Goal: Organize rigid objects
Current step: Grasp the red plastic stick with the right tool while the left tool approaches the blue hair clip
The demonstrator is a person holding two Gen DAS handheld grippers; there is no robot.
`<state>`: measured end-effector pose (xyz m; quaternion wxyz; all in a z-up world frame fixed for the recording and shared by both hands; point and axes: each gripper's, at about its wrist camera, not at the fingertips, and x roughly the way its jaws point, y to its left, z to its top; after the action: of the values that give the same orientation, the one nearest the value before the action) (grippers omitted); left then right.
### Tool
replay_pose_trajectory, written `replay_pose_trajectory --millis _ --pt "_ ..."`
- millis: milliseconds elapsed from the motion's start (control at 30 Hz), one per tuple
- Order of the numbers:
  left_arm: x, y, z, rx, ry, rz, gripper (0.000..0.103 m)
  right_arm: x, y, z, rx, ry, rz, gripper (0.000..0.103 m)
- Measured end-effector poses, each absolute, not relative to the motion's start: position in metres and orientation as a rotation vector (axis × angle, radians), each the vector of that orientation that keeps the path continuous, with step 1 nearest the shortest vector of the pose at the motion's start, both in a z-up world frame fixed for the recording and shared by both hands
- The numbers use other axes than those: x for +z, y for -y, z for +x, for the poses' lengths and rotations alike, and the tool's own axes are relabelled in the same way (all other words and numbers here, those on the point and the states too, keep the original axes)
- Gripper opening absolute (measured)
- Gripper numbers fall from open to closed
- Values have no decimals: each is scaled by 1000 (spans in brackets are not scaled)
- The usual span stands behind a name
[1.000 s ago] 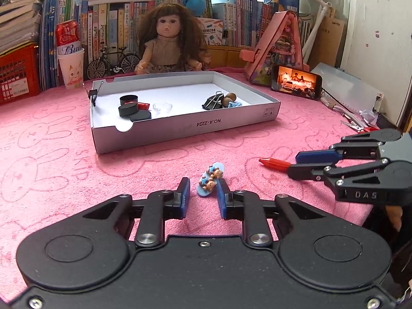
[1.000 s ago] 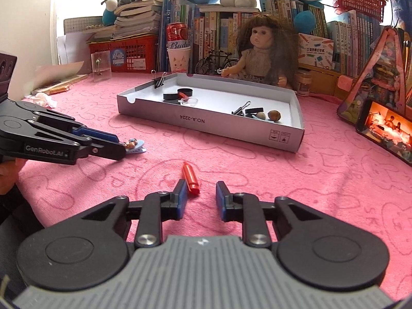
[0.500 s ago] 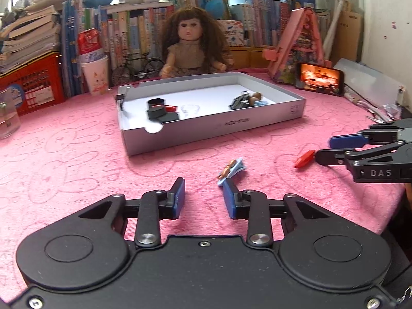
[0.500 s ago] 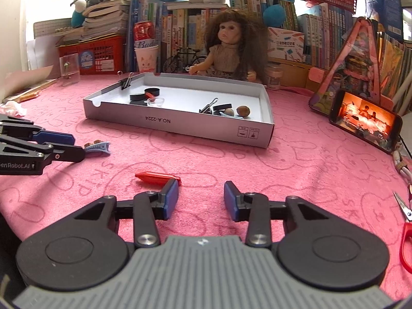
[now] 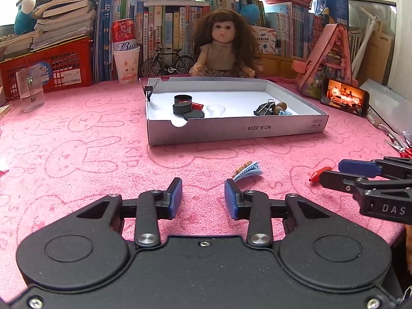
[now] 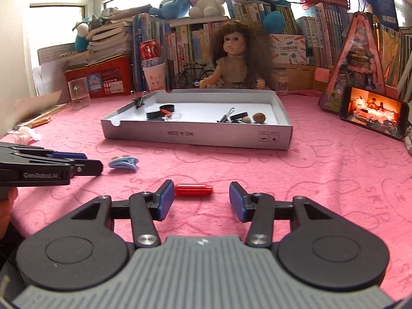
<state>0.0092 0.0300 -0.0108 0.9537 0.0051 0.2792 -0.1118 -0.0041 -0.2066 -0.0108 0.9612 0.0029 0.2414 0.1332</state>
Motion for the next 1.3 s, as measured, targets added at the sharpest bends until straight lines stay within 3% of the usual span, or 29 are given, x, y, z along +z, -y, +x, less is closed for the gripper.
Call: replay_pose_trajectory --millis 267,333,367,400,433,567,633,733,800,1033,1167,1300 --pt "-10 -21 1 -234 -571 -28 39 -16 189 -1 227 -487 1 69" --pt "-10 -18 -3 -216 -570 -51 44 -17 186 -3 228 -479 -16 48" --pt "-10 -15 -6 -213 -567 -63 45 -17 186 -4 231 -477 -17 33" --pt "-10 -13 -7 -214 -566 -76 47 -16 187 -4 232 -477 -12 24" --pt "-10 -11 -8 -216 -565 -90 50 -16 189 -4 231 -476 -6 24" --pt "-9 -1 -5 -192 -563 -129 54 -13 195 -4 204 -468 9 25" --pt "-8 2 -3 -180 -558 -144 54 -13 199 -4 188 -465 24 31" --pt "-8 7 4 -130 -549 -117 50 -13 205 -4 179 -465 47 34" --pt "-10 8 7 -83 -554 -71 48 -14 208 -5 189 -464 58 46" --pt "-13 -4 13 -16 -551 -13 46 -14 202 -6 201 -461 66 48" --pt "-12 -10 17 -3 -548 -15 46 -12 188 -8 179 -441 56 62" --pt "-12 -13 12 -10 -539 -9 46 -14 174 -6 160 -445 55 65"
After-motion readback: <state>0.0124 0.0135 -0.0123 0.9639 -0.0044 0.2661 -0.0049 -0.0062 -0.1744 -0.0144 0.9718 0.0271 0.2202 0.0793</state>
